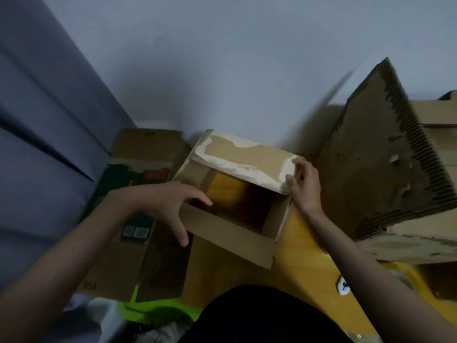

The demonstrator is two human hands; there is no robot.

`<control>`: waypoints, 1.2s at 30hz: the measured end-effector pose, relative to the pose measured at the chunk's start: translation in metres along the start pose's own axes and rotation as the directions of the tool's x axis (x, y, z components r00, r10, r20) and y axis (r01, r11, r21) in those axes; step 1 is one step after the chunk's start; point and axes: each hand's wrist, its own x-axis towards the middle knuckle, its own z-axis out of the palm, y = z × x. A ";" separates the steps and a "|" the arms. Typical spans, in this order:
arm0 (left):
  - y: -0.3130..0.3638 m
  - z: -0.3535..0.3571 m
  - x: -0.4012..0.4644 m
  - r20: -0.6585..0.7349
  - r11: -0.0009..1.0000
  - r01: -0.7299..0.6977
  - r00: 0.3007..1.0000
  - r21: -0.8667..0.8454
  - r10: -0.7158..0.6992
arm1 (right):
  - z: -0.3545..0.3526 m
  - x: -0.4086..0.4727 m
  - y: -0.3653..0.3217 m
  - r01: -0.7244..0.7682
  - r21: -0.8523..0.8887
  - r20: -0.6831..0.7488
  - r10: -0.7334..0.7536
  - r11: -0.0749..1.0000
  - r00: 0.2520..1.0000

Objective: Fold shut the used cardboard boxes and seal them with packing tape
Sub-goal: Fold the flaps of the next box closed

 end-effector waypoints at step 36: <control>0.001 0.163 0.095 -0.582 0.533 -0.287 0.606 -0.796 -0.543 | -0.025 -0.066 0.018 -0.201 0.089 0.286 0.168 0.976 0.943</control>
